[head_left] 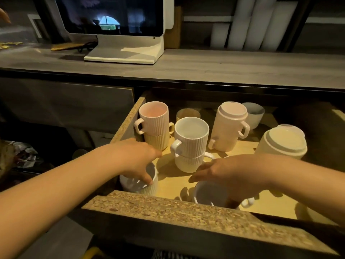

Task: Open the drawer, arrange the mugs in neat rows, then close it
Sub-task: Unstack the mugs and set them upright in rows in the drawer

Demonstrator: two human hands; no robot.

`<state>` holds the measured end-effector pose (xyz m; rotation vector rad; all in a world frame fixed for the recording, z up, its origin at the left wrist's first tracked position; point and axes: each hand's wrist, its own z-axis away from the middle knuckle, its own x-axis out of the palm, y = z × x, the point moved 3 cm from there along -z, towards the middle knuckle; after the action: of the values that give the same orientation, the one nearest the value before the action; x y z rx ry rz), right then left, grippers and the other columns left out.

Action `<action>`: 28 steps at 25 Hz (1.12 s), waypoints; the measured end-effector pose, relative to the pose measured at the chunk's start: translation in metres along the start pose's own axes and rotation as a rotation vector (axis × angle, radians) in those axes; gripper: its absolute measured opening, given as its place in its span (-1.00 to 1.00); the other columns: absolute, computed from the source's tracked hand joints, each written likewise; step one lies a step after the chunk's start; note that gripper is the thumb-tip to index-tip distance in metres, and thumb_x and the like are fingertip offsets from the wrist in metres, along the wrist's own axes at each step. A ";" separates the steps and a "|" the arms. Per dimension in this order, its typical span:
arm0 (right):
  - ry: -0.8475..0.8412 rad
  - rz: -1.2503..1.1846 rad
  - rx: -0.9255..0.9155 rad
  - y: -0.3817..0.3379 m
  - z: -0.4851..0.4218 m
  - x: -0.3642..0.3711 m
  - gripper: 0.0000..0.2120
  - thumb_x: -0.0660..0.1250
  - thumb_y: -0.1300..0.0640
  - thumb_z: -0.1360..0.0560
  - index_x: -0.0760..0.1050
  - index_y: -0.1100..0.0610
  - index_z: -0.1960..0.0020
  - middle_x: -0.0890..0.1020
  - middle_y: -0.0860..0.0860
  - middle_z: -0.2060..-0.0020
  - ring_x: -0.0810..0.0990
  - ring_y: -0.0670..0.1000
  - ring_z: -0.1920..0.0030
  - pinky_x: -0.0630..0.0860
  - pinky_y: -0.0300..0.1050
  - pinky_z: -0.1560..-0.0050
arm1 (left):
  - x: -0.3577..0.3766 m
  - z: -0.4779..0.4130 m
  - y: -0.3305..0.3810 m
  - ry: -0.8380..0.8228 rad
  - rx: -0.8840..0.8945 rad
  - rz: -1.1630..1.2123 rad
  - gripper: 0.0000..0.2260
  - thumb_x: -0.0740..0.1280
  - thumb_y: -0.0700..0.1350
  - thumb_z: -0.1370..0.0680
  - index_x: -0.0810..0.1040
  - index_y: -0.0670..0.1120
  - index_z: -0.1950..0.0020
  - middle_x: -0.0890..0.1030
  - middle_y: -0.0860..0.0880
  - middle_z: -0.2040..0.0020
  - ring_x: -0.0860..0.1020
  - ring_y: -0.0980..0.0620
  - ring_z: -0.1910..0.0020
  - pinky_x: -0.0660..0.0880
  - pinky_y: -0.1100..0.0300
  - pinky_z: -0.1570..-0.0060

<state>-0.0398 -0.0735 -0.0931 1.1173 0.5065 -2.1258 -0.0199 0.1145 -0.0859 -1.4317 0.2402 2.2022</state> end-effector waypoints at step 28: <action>0.345 -0.001 0.171 -0.014 -0.024 -0.005 -0.30 0.32 -0.37 -0.32 0.38 0.05 -0.30 0.58 -0.03 -0.07 0.49 -0.04 0.08 0.51 -0.19 0.13 | 0.014 0.001 -0.008 -0.031 -0.081 0.114 -0.37 0.43 0.16 -0.37 0.32 0.00 -0.36 0.44 0.01 -0.29 0.45 0.04 -0.20 0.48 0.15 -0.15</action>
<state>-0.0337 -0.0470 -0.1020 1.5953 0.4861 -2.0133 -0.0212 0.1262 -0.0966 -1.4587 0.2293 2.3484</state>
